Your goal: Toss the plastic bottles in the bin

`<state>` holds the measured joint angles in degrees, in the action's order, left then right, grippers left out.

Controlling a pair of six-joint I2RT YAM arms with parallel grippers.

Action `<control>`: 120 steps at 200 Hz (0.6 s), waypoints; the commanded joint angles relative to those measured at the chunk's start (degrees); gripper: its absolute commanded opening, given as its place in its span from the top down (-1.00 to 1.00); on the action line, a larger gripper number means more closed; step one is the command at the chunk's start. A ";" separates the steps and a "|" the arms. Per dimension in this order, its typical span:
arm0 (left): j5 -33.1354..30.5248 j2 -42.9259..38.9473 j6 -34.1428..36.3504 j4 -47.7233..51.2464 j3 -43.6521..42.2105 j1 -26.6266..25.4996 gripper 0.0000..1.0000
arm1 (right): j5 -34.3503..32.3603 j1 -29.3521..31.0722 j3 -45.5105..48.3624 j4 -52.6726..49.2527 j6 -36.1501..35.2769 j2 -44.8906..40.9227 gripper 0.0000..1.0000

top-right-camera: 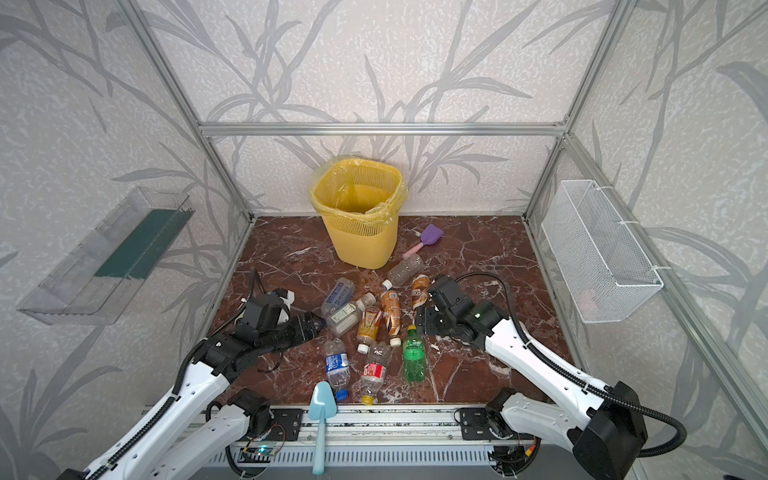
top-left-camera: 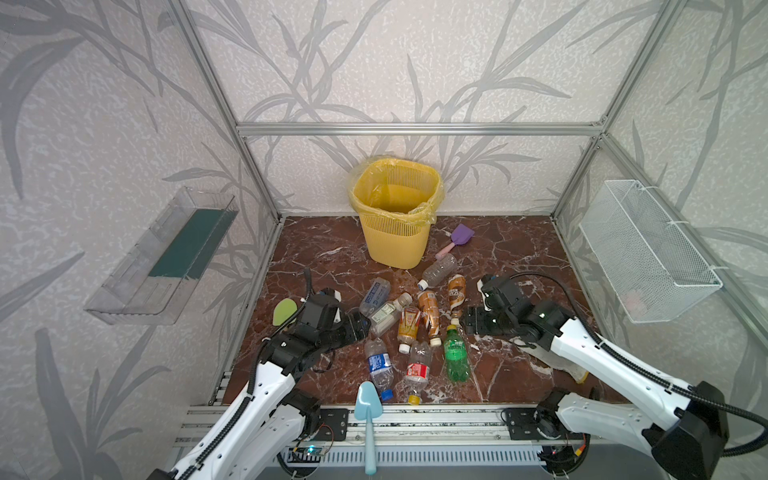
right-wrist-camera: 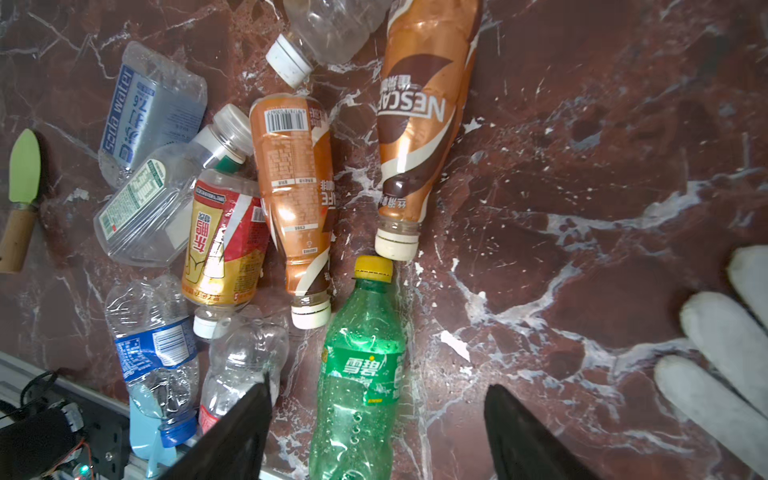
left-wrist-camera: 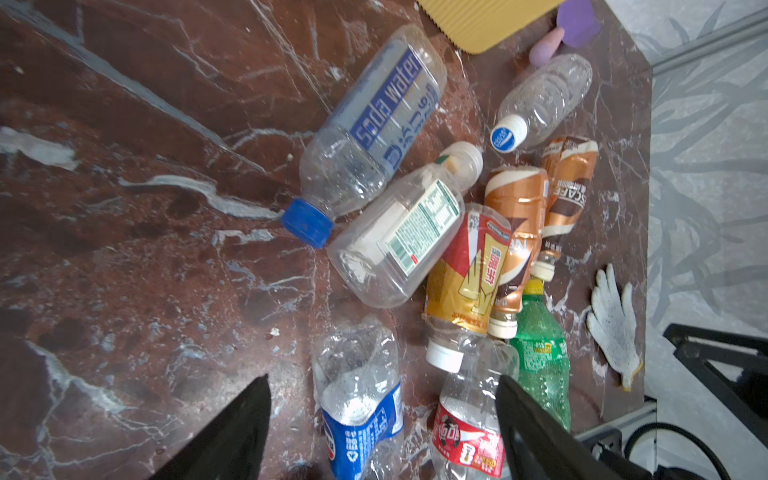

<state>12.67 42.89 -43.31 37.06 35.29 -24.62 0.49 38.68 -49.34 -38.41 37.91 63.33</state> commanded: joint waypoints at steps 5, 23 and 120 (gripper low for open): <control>-2.83 1.71 -2.48 4.02 0.00 -4.66 -0.68 | 1.96 -0.18 1.12 4.80 1.98 0.01 -0.61; -4.55 3.12 -4.52 5.06 -0.54 -7.96 -0.68 | 2.58 -0.18 2.02 6.10 2.45 0.21 -0.61; -12.28 13.93 -17.28 1.25 -1.63 -22.31 -0.69 | 3.02 -0.32 4.78 9.18 3.31 1.01 -0.60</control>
<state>4.12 53.63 -55.46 39.70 33.23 -44.75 3.11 38.65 -45.28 -30.52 40.75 63.86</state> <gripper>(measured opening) 0.845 0.797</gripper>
